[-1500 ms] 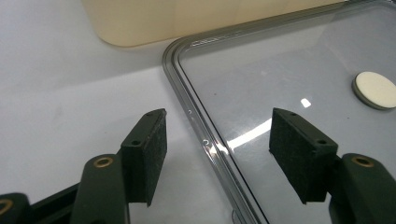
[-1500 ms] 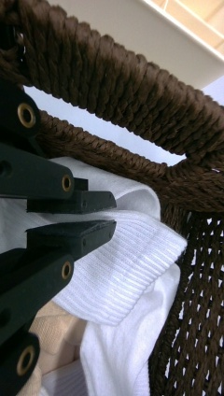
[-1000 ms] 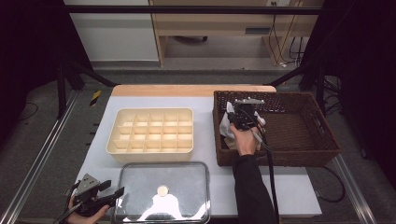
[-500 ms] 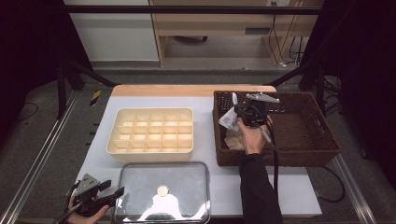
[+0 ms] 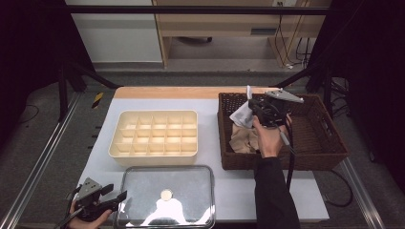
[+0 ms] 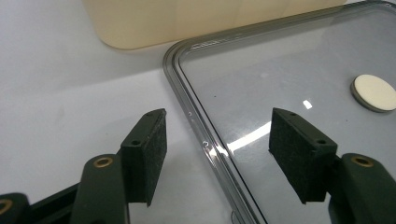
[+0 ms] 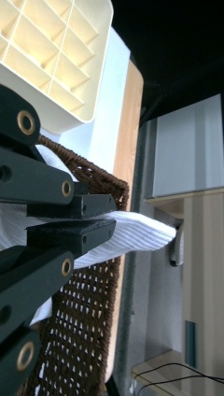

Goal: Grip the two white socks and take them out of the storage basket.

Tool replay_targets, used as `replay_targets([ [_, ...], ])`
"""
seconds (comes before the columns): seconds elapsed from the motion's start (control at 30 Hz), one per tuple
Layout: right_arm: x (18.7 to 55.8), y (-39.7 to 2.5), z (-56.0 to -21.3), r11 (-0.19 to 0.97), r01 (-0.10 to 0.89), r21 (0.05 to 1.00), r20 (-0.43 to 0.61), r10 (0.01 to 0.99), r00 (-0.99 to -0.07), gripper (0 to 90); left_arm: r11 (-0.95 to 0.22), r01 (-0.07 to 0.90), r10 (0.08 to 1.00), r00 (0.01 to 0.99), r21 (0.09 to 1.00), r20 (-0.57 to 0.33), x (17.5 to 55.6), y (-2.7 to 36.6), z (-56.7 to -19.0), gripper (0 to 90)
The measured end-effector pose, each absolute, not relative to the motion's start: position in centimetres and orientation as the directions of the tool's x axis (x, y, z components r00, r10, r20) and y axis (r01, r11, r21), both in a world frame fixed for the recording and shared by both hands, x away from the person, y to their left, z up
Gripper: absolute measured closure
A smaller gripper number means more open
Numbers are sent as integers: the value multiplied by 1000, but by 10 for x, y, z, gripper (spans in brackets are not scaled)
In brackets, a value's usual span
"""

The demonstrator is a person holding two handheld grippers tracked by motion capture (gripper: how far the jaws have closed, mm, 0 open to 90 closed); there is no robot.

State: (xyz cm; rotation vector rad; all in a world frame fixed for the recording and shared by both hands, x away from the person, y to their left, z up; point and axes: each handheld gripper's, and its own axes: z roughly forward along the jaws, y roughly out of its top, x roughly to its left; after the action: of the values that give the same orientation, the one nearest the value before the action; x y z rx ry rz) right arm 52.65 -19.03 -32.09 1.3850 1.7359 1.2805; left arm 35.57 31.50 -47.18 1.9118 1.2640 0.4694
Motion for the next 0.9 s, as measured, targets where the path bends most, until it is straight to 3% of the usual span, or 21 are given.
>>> replay_targets([
  [0.9,479,-183,-279,59,306,950,86,894,-439,868,-196,600,896,431,776,-107,355,315,-471,365],
])
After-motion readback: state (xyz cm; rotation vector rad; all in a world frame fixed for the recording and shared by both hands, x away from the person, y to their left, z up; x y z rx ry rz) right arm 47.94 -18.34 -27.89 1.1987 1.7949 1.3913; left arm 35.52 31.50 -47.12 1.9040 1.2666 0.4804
